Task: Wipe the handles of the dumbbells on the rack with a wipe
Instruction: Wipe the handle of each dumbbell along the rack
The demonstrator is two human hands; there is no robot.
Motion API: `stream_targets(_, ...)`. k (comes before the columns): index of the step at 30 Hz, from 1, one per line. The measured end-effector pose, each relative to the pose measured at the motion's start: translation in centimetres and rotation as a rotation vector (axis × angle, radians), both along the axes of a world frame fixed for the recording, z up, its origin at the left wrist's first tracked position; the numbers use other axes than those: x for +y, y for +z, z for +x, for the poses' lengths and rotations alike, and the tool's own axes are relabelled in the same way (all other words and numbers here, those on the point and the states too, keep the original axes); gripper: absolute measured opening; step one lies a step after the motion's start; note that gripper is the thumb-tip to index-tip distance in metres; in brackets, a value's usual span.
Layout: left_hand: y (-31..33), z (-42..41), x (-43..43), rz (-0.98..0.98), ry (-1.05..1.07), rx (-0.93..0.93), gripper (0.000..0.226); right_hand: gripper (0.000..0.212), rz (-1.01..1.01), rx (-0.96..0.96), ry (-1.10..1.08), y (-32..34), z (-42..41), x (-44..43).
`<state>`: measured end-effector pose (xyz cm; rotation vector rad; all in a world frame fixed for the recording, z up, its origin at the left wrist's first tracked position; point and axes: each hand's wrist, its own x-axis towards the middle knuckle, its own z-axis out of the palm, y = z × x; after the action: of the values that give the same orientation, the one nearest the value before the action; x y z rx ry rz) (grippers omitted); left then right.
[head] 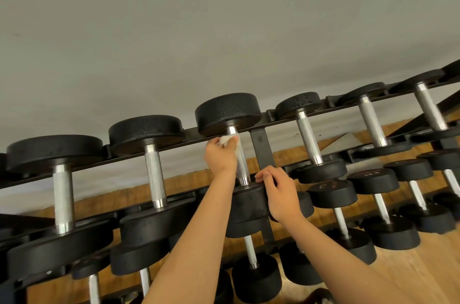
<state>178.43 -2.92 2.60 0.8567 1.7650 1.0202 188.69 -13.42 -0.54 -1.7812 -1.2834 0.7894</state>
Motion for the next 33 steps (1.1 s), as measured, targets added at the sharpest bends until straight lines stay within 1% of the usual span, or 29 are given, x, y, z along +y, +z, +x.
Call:
stream_targets(3,0.3,0.6,0.7,-0.008,0.047,-0.077,0.032,0.028,0.002,0.007,-0.008,0.0,0.0,0.0)
stream_targets(6,0.1,1.0,0.1,0.050,0.089,-0.077,0.030,0.028,0.006,0.001,-0.014,0.0,-0.1,-0.1)
stream_targets(9,0.4,1.5,0.1,0.047,0.139,-0.102,0.039,0.028,0.001,0.000,-0.018,-0.1,-0.1,-0.1)
stream_targets(12,0.2,1.6,1.1,0.025,0.158,-0.176,0.050,0.028,0.001,0.004,-0.030,0.0,-0.1,-0.1)
stream_targets(14,-0.1,1.3,1.5,0.004,0.167,-0.211,0.051,0.028,-0.009,0.005,-0.034,0.0,-0.2,0.0)
stream_targets(16,-0.6,1.1,1.5,0.013,0.172,-0.215,0.044,0.027,-0.013,0.003,-0.035,0.1,-0.2,-0.1)
stream_targets(19,-0.6,1.1,1.3,0.036,0.216,-0.206,0.019,0.027,-0.004,-0.007,-0.029,0.2,-0.1,-0.1)
stream_targets(20,-0.4,1.1,1.2,0.032,0.228,-0.209,0.015,0.027,0.000,-0.013,-0.028,0.2,-0.2,-0.1)
stream_targets(22,-0.1,0.8,0.9,0.025,0.200,-0.198,0.013,0.028,0.007,-0.019,-0.027,0.2,-0.1,0.0)
stream_targets(25,0.8,0.0,-0.9,0.064,0.102,-0.172,0.013,0.027,0.027,-0.016,-0.007,0.2,0.0,0.0)
stream_targets(28,2.4,-0.6,-4.3,0.117,-0.003,-0.241,0.013,0.024,-0.001,-0.001,0.040,0.0,0.3,0.0)
stream_targets(29,3.0,-0.6,-5.3,0.128,-0.064,-0.273,0.013,0.022,-0.033,0.028,0.059,0.3,0.3,0.1)
stream_targets(30,3.4,-0.6,-6.2,0.127,-0.122,-0.298,0.012,0.021,-0.074,0.101,0.077,0.7,0.5,0.3)
stream_targets(33,3.9,-0.4,-7.3,0.119,-0.262,-0.310,0.006,0.030,-0.184,0.548,0.101,3.2,1.1,1.2)
